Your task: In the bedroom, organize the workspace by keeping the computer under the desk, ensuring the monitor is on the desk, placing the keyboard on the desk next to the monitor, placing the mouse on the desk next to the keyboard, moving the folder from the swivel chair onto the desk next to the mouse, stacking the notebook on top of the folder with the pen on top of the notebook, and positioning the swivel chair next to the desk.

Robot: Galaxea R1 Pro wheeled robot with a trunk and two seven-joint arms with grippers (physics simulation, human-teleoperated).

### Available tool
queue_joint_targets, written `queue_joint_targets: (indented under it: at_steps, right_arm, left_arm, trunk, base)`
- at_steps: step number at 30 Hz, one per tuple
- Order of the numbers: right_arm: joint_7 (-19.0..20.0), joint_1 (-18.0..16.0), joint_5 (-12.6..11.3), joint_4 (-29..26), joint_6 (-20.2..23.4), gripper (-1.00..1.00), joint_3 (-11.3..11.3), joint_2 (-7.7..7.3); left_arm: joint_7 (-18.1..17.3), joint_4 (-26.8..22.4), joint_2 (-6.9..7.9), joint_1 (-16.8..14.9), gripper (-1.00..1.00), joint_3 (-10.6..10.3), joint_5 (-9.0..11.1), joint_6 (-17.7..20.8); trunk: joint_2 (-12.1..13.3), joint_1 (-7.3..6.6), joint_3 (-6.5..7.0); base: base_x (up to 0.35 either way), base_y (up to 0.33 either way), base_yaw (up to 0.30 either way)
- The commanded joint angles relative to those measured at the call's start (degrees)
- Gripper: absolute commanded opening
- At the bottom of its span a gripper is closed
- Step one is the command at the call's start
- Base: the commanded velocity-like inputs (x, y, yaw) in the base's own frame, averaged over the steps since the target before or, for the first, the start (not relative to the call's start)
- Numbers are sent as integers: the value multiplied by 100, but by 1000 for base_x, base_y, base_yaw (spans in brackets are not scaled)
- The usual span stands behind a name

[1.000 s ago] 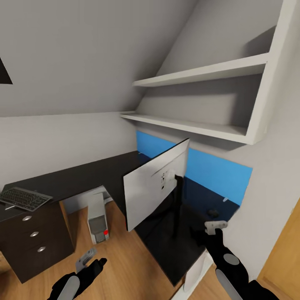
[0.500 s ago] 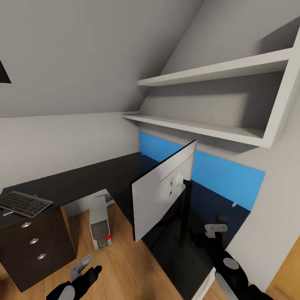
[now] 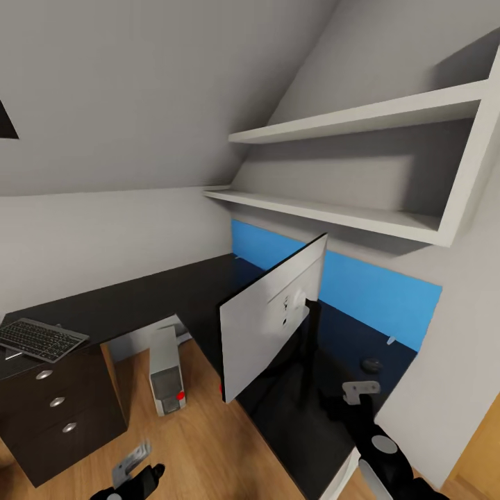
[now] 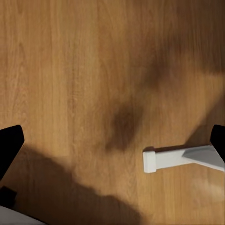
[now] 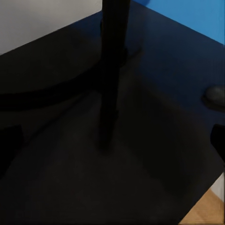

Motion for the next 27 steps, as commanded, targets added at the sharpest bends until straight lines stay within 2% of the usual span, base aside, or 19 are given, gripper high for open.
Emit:
queue_joint_targets:
  at_steps: [1, 14, 16, 21, 27]
  right_arm:
    - [-53, -7, -44, 24, 17, 100, 20, -7]
    - [-53, -7, -44, 166, 17, 100, 20, -7]
    - [-119, -73, -109, 100, 83, 100, 85, -59]
    - [-279, -169, -268, -61, 242, 100, 247, -5]
    - [-375, -198, -343, -254, 301, 100, 282, 14]
  left_arm:
    - [46, 22, 3, -3, 100, -7, 58, 15]
    - [46, 62, 3, -3, 100, -7, 58, 15]
    - [111, -4, 33, -51, 100, -11, 123, 80]
    - [271, -164, 79, -95, 100, -26, 282, 240]
    - [350, -356, 91, -109, 100, -33, 475, 352]
  trunk:
    - [-8, 1, -9]
    - [-8, 1, -9]
    - [-8, 1, -9]
    - [-8, 1, -9]
    - [-8, 1, -9]
  base:
    - [0, 0, 0]
    - [0, 0, 0]
    - [0, 0, 0]
    - [0, 0, 0]
    - [0, 0, 0]
